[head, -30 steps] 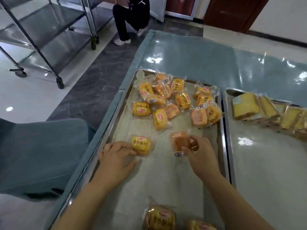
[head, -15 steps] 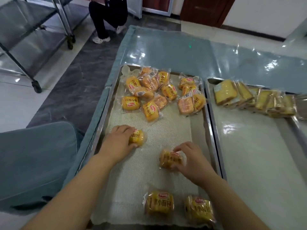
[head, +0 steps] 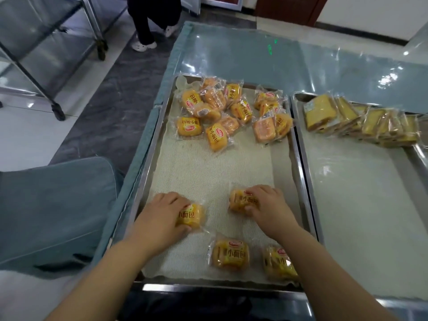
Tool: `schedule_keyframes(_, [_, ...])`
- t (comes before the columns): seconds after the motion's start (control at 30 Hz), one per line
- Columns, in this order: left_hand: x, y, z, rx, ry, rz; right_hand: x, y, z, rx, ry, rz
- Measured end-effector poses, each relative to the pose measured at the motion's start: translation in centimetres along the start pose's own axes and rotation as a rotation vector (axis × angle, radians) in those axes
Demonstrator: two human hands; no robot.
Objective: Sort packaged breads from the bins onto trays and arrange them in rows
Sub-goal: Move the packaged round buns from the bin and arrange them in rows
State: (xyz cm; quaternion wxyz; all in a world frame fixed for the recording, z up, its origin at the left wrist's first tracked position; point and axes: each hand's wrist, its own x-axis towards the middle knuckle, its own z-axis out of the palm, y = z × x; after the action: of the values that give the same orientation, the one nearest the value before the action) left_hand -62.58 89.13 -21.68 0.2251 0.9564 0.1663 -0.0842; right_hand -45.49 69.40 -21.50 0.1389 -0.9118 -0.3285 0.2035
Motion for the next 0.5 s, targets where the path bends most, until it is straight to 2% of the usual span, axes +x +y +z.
schedule_keyframes(0.13, [-2.4, -0.4, 0.1, 0.086, -0.015, 0.018, -0.9, -0.1, 0.9, 0.006, 0.07, 0.007])
schedule_keyframes(0.33, [-4.4, -0.3, 0.5, 0.149, -0.124, 0.083, -2.2, -0.3, 2.0, 0.05, 0.137, 0.056])
schedule_keyframes(0.5, [-5.2, 0.1, 0.6, 0.216, -0.16, 0.137, -3.2, -0.3, 2.1, 0.055, 0.153, 0.107])
